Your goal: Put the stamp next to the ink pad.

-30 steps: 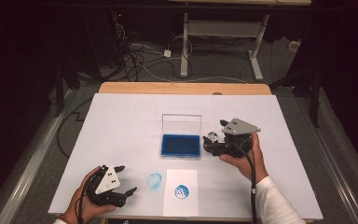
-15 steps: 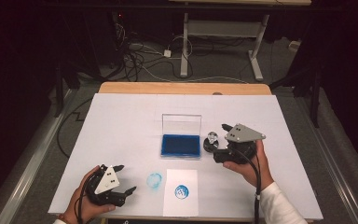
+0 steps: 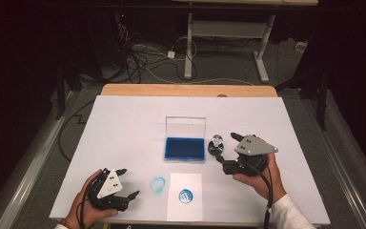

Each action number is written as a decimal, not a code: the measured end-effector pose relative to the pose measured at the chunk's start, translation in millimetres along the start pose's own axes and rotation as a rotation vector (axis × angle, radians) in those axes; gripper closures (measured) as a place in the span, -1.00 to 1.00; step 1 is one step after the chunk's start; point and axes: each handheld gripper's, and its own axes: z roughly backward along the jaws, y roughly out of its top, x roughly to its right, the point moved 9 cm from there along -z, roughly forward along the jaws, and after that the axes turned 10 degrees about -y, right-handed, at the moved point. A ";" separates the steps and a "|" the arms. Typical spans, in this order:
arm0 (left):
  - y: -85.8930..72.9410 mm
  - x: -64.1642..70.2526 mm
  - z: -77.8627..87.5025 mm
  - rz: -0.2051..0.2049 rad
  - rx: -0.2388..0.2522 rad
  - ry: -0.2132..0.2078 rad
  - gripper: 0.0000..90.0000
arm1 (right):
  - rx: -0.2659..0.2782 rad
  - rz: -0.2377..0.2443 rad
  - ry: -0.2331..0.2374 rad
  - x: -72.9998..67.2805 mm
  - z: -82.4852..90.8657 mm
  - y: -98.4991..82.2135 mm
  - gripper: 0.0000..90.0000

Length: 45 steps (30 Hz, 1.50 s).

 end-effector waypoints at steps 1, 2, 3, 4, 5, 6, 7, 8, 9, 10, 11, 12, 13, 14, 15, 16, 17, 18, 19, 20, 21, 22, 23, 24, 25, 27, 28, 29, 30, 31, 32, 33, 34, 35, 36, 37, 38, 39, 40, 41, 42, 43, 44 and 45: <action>-0.1 0.0 -0.2 -0.002 -0.002 -0.001 -0.60 | -0.002 0.002 -0.002 0.2 0.6 -0.8 -0.56; -0.2 0.2 -0.4 -0.002 -0.003 -0.002 -0.60 | -0.004 0.004 -0.005 0.4 1.5 -1.8 -0.56; -0.2 0.4 -0.5 -0.002 -0.004 -0.003 -0.60 | -0.002 0.002 0.000 0.3 2.8 -2.7 -0.56; -0.2 0.5 -0.6 -0.003 -0.005 -0.002 -0.60 | -0.001 -0.001 0.000 0.4 3.6 -3.2 -0.56; -0.1 0.5 -0.4 -0.004 -0.004 -0.002 -0.60 | -0.003 -0.001 -0.005 1.1 4.5 -4.3 -0.56; -0.1 0.5 -0.2 -0.004 -0.002 -0.002 -0.60 | -0.004 -0.002 -0.005 1.5 5.5 -5.7 -0.56; -0.2 0.0 0.0 -0.004 -0.003 0.000 -0.60 | -0.005 -0.004 -0.003 1.6 6.6 -7.0 -0.56; -0.4 -0.3 0.0 -0.003 -0.003 0.002 -0.60 | -0.007 -0.004 -0.007 1.9 7.3 -8.3 -0.56; -0.6 -0.4 -0.1 0.002 -0.004 0.002 -0.60 | -0.009 -0.002 -0.009 2.0 7.9 -9.3 -0.56; -0.6 -0.3 -0.2 0.002 -0.004 0.002 -0.60 | -0.011 0.001 -0.006 1.6 9.3 -10.6 -0.56; -0.5 -0.2 -0.2 -0.002 -0.006 0.003 -0.60 | -0.007 0.002 -0.006 1.5 10.3 -10.9 -0.56; -0.3 0.0 -0.2 -0.003 -0.005 0.003 -0.60 | -0.002 0.006 -0.010 1.8 11.9 -11.4 -0.56; -0.2 0.1 -0.2 -0.002 -0.005 0.002 -0.60 | 0.001 0.012 -0.009 1.7 13.0 -12.1 -0.56; -0.2 0.0 -0.1 -0.002 -0.005 0.002 -0.60 | 0.005 0.012 -0.011 1.4 13.9 -12.5 -0.56; -0.2 -0.1 -0.1 -0.002 -0.005 0.002 -0.60 | 0.013 0.021 -0.022 1.9 15.4 -13.6 -0.56; -0.3 -0.3 -0.3 -0.001 -0.005 0.001 -0.60 | 0.018 0.030 -0.026 2.1 16.1 -14.3 -0.55; -0.5 -0.3 -0.4 -0.001 -0.006 0.001 -0.60 | 0.022 0.034 -0.022 1.7 17.4 -15.9 -0.55; -0.6 -0.3 -0.4 -0.002 -0.007 0.002 -0.60 | 0.023 0.033 -0.019 1.5 18.2 -17.0 -0.55; -0.5 -0.3 -0.3 -0.002 -0.006 0.002 -0.60 | 0.025 0.034 -0.022 1.9 19.3 -18.9 -0.55; -0.4 -0.4 -0.2 -0.002 -0.005 0.002 -0.60 | 0.024 0.036 -0.026 2.4 20.0 -20.5 -0.55; -0.3 -0.4 -0.1 -0.002 -0.005 0.002 -0.60 | 0.020 0.037 -0.029 2.9 20.5 -22.0 -0.55; -0.3 -0.5 0.0 -0.002 -0.004 0.003 -0.60 | 0.021 0.039 -0.030 3.4 21.0 -23.5 -0.55; -0.4 -0.7 0.1 -0.002 -0.005 0.005 -0.60 | 0.020 0.034 -0.030 3.8 22.1 -25.5 -0.55; -0.3 -0.8 0.2 -0.002 -0.004 0.006 -0.60 | 0.016 0.031 -0.034 4.4 22.7 -27.3 -0.55; -0.2 -0.9 0.4 -0.002 -0.003 0.007 -0.60 | 0.015 0.031 -0.036 5.0 23.4 -29.2 -0.55; 0.0 -1.2 0.7 -0.002 -0.002 0.009 -0.60 | 0.015 0.022 -0.034 5.2 25.2 -32.8 -0.55; 0.0 -1.4 0.8 -0.001 -0.001 0.010 -0.60 | 0.010 0.022 -0.037 5.5 25.8 -34.6 -0.55; 0.2 -1.4 0.8 -0.001 0.000 0.010 -0.60 | 0.005 0.024 -0.036 5.6 26.7 -37.7 -0.55; 0.3 -1.5 0.9 -0.001 0.001 0.011 -0.60 | 0.004 0.022 -0.035 5.4 27.5 -40.0 -0.55; 0.4 -1.5 0.9 -0.001 0.001 0.012 -0.60 | 0.000 0.025 -0.038 5.4 28.2 -42.6 -0.55; 0.5 -1.5 1.0 -0.002 0.001 0.013 -0.60 | -0.004 0.033 -0.042 5.6 28.6 -44.6 -0.55; 0.5 -1.7 0.8 -0.002 -0.001 0.015 -0.60 | -0.013 0.035 -0.042 5.3 29.1 -47.4 -0.55; 0.4 -1.9 0.9 -0.004 -0.004 0.018 -0.60 | -0.014 0.035 -0.044 5.5 30.0 -50.2 -0.56; 0.6 -2.3 1.2 -0.005 -0.004 0.020 -0.60 | -0.015 0.033 -0.046 5.9 30.4 -51.9 -0.56; 1.1 -2.6 1.5 -0.003 0.000 0.021 -0.60 | -0.019 0.027 -0.041 5.9 31.1 -54.7 -0.56; 1.5 -2.9 1.6 -0.001 0.004 0.022 -0.60 | -0.023 0.023 -0.040 5.8 31.8 -56.8 -0.56; 2.0 -3.6 1.8 0.001 0.008 0.024 -0.60 | -0.025 0.027 -0.042 5.9 32.4 -58.3 -0.56; 2.2 -4.0 1.8 0.002 0.009 0.025 -0.60 | -0.028 0.030 -0.049 6.8 33.3 -60.7 -0.56; 2.2 -4.4 1.7 0.002 0.007 0.026 -0.60 | -0.027 0.021 -0.048 7.3 34.0 -62.6 -0.56; 2.4 -4.7 1.6 0.003 0.008 0.026 -0.60 | -0.030 0.006 -0.043 7.1 34.6 -65.0 -0.56; 2.6 -4.9 1.6 0.006 0.010 0.026 -0.60 | -0.036 0.006 -0.044 7.1 35.0 -68.0 -0.56; 2.7 -5.0 1.4 0.007 0.011 0.025 -0.60 | -0.042 0.012 -0.049 7.1 35.6 -71.1 -0.56; 3.0 -5.1 0.9 0.007 0.011 0.024 -0.60 | -0.047 0.014 -0.050 7.0 36.1 -73.4 -0.56; 3.4 -5.3 0.5 0.008 0.012 0.024 -0.60 | -0.051 0.011 -0.047 6.8 37.0 -77.2 -0.56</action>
